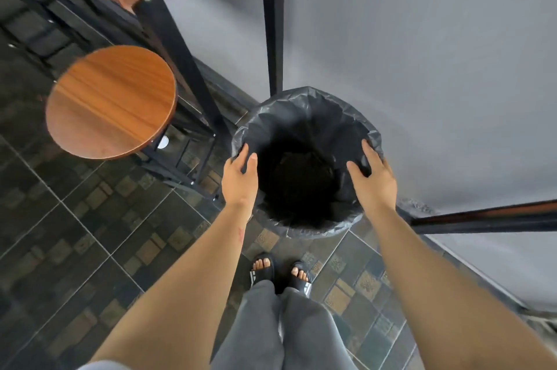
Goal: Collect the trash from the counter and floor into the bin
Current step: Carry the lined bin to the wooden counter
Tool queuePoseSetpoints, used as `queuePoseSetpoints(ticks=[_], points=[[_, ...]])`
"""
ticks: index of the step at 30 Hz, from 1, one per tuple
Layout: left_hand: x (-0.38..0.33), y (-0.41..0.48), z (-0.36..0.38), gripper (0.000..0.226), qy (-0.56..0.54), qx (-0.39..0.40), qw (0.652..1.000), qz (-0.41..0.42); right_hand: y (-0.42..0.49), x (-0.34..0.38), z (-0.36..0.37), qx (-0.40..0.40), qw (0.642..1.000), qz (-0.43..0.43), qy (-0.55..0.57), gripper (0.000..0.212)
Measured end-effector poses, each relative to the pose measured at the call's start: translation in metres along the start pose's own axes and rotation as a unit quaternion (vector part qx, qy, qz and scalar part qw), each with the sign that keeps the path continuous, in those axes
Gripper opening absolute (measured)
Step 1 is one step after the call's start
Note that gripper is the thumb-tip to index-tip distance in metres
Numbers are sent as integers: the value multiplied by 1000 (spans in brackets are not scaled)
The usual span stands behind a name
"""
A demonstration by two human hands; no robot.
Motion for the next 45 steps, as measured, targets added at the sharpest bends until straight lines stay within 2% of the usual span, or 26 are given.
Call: queuePoseSetpoints(ticks=[8, 15, 26, 33, 39, 45], points=[[-40, -66, -87, 40, -9, -37, 997, 65, -60, 73, -41, -9, 998, -50, 22, 53], [-25, -91, -152, 39, -73, -60, 992, 81, -101, 117, -34, 7, 994, -105, 41, 52], [47, -105, -318, 38, -207, -92, 970, 82, -200, 223, 55, 24, 975, -189, 112, 50], [76, -93, -423, 43, -254, -95, 957, 100, -250, 294, 122, 42, 963, -203, 170, 51], [70, -71, -488, 46, -278, -103, 947, 119, -258, 361, 159, 52, 954, -220, 195, 49], [41, -17, -530, 49, -285, -118, 942, 128, -222, 420, 201, 46, 949, -231, 210, 48]])
Point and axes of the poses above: each hand's wrist, its own y-axis towards the middle knuckle, its own z-axis out of the palm, x = y × z, the point moved 4 cm from there along y, towards the middle knuckle, and after that the axes turned 10 degrees about -z, right-handed, at the moved point
